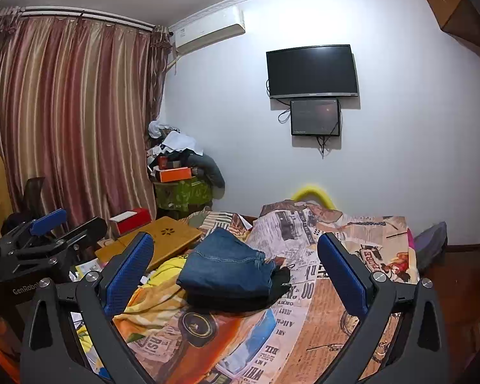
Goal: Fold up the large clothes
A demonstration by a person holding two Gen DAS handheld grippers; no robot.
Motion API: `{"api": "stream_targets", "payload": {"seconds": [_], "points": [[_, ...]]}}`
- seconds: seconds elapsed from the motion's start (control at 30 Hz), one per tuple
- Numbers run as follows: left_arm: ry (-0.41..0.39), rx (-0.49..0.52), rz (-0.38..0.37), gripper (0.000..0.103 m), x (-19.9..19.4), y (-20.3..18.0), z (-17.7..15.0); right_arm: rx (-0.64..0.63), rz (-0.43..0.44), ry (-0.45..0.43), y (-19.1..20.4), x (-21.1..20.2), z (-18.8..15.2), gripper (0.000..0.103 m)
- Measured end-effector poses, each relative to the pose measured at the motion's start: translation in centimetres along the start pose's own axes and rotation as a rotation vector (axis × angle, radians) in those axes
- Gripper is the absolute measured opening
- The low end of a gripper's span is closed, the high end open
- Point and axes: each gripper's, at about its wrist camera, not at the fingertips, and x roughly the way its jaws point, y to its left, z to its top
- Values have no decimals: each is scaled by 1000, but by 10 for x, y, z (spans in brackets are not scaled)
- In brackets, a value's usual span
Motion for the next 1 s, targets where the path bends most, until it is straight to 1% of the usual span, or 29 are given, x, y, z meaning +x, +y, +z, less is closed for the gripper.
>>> {"api": "stream_targets", "payload": {"seconds": [0.13,0.27,0.47,0.57,1.0], "points": [[2,4,-4,103,2,0,-1,9,-1,0,-2,-1,0,102],[0,4,-29,103,3,0,0,16,-5,-1,-4,-1,-1,102],[-5,21,-33,103,4,-1,-1,28,-2,0,-6,0,-1,102],[8,25,-46,103,6,-1,-2,27,-2,0,-6,0,-1,102],[12,39,-42,103,9,-1,-7,16,-11,3,-6,3,-2,102]]}}
